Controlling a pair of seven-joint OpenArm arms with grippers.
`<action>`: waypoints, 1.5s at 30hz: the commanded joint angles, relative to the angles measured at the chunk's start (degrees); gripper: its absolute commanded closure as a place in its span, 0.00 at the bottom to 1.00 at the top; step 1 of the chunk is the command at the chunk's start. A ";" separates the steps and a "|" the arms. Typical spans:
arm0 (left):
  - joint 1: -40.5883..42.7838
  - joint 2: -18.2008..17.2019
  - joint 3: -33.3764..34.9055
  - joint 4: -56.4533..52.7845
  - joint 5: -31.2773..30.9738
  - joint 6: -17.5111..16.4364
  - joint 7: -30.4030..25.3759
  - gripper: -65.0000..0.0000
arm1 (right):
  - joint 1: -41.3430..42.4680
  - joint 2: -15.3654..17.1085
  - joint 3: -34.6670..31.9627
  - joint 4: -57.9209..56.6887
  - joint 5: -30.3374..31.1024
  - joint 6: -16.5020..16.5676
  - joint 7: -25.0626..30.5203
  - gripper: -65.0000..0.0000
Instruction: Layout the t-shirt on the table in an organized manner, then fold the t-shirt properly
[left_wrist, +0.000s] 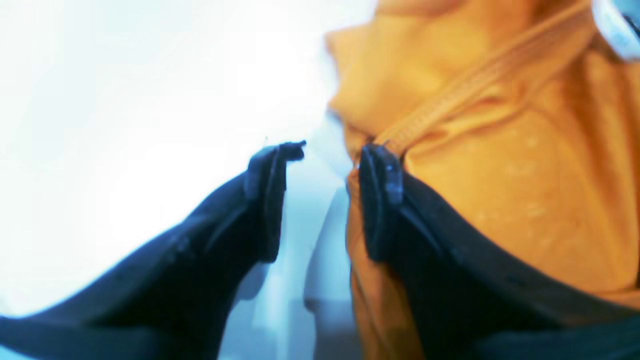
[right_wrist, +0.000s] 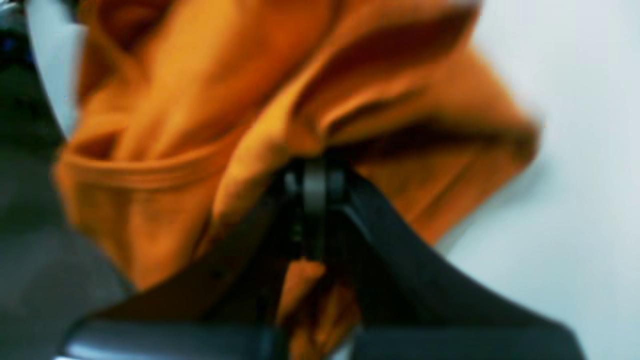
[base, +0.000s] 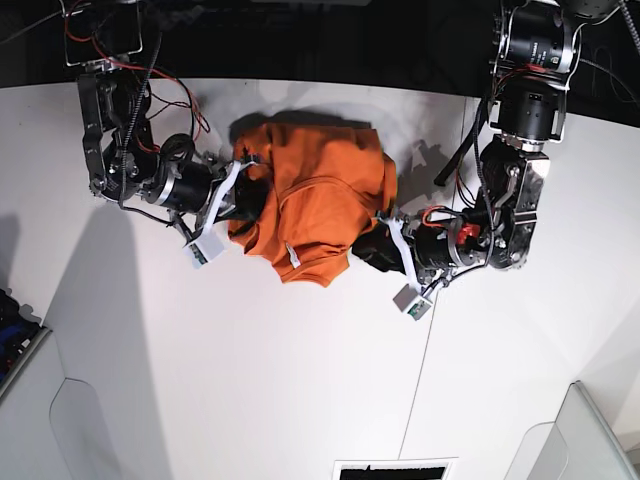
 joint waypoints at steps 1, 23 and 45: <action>-1.86 -1.46 -0.31 1.29 -3.30 -0.52 -0.31 0.61 | 1.20 0.24 2.78 2.71 0.52 -0.04 1.86 1.00; 47.12 -20.11 -26.38 42.14 -32.81 -0.52 21.20 0.74 | -38.58 6.01 39.95 26.82 18.18 0.66 -19.32 1.00; 46.88 -12.96 6.99 0.70 17.20 10.64 -0.59 0.74 | -36.65 8.57 21.88 -18.29 -2.10 -3.85 -16.55 1.00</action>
